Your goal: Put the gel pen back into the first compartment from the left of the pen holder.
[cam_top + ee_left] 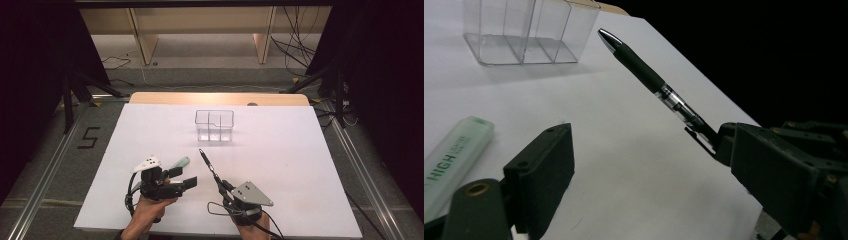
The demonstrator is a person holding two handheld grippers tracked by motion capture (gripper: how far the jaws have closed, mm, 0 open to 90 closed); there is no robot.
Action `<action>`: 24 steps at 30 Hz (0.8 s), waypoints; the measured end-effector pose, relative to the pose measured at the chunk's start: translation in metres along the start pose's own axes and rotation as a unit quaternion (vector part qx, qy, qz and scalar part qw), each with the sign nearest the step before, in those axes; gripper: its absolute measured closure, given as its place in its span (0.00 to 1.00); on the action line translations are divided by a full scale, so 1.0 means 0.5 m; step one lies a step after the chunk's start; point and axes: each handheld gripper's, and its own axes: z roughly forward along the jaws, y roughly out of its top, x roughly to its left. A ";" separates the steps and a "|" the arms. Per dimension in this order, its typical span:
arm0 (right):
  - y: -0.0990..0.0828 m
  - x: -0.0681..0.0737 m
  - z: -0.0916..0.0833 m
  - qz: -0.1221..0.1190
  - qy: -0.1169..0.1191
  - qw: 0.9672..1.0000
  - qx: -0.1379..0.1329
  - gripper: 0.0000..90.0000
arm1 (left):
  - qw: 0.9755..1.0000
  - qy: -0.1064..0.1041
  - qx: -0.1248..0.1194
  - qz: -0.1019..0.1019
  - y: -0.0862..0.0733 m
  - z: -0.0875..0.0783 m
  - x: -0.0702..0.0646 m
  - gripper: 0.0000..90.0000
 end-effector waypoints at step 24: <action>0.003 0.033 -0.013 -0.041 0.004 0.999 -0.035 0.89 | 0.993 -0.046 0.007 -0.111 0.032 0.059 -0.024 0.27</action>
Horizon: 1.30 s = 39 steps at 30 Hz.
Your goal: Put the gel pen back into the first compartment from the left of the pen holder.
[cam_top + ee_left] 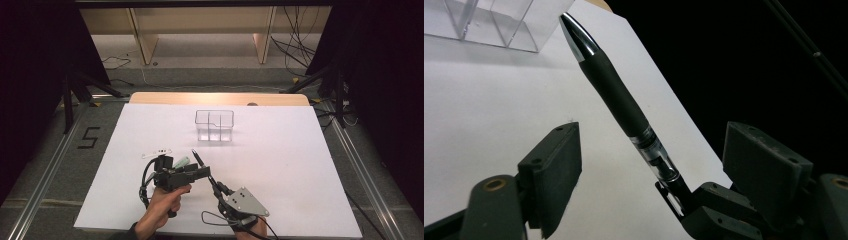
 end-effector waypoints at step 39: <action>-0.010 0.002 -0.005 -0.004 0.009 1.000 -0.021 0.89 | 0.996 -0.060 -0.013 -0.066 -0.006 0.009 0.023 0.80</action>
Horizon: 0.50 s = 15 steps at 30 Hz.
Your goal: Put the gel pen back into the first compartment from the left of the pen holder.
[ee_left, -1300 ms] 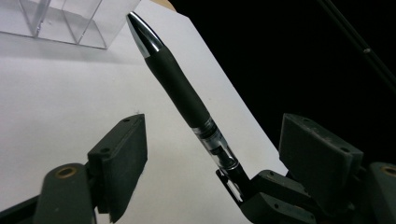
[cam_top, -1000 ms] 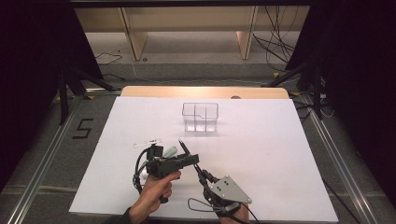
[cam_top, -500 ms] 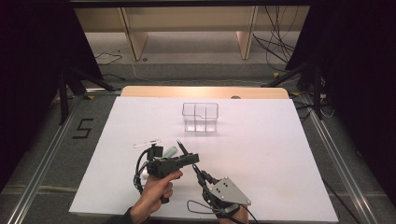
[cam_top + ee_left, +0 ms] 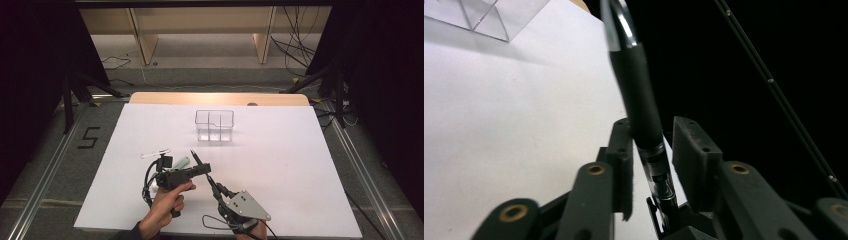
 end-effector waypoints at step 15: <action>-0.009 -0.012 0.003 0.009 0.005 1.000 0.002 0.76 | 1.000 -0.029 0.003 -0.002 0.001 -0.001 -0.002 0.88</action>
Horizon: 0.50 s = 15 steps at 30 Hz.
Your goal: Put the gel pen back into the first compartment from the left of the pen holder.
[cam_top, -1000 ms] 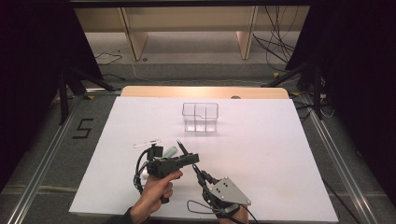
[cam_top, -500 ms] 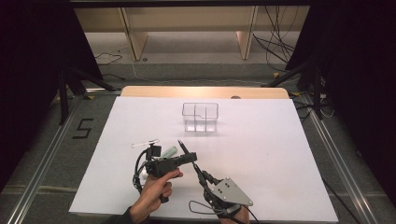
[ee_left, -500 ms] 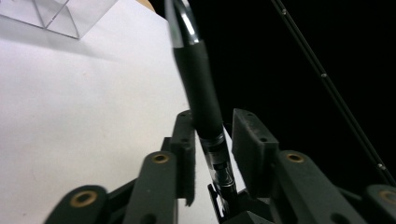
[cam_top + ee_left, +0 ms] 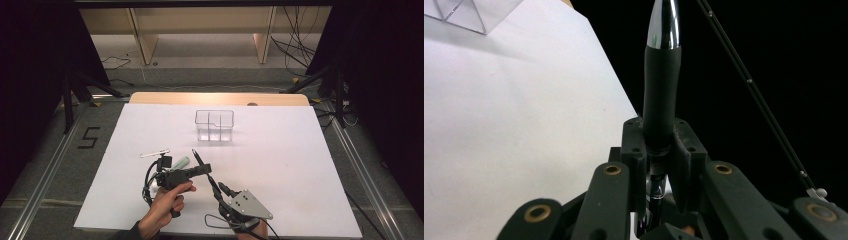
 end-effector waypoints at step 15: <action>-0.013 -0.038 -0.017 0.011 0.020 0.999 0.024 0.45 | 0.987 0.085 -0.033 0.134 0.044 -0.021 -0.013 0.88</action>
